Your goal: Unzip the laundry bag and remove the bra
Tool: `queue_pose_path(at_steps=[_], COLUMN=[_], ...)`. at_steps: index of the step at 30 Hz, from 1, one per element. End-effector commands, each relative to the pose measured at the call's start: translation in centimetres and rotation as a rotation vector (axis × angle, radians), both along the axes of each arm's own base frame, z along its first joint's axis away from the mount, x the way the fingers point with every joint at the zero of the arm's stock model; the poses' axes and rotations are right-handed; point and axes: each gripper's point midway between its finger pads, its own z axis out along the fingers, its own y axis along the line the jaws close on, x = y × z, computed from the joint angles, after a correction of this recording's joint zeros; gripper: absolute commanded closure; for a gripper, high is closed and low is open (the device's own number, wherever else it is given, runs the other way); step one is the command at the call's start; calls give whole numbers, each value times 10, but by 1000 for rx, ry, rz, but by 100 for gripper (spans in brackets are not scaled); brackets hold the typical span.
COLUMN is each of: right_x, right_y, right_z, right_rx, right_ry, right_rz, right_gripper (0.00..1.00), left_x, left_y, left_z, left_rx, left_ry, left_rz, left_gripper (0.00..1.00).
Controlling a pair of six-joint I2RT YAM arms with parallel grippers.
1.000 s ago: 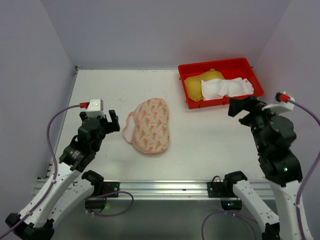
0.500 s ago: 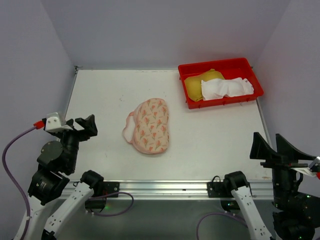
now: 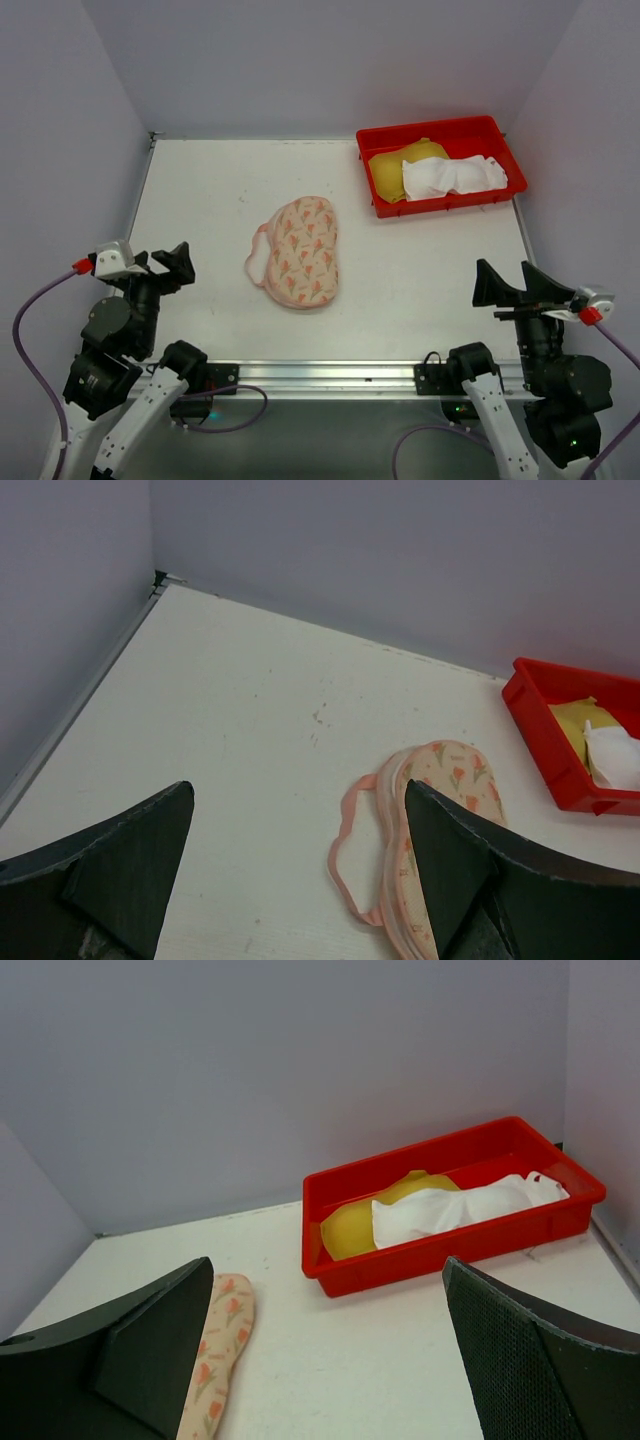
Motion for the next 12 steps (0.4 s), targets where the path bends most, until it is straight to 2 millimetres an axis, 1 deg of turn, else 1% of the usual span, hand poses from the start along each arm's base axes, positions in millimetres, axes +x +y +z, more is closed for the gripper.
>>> queue_pose_path(at_steps=[1,5,12], right_x=[-6,-6,-4], right_y=[2,2,3], right_z=[10,10,8], right_rx=[-15,-16,-25], right_ry=[-64,-64,-49], right_rz=[17,19,22], right_gripper=[1,1,1], left_x=[7,16,31], left_y=[1,-4,-17], left_z=[0,-2,-14], left_rx=[-25,-18,0], left_ry=[-9,0,35], left_rz=[30,27,0], left_gripper=[10,10,10])
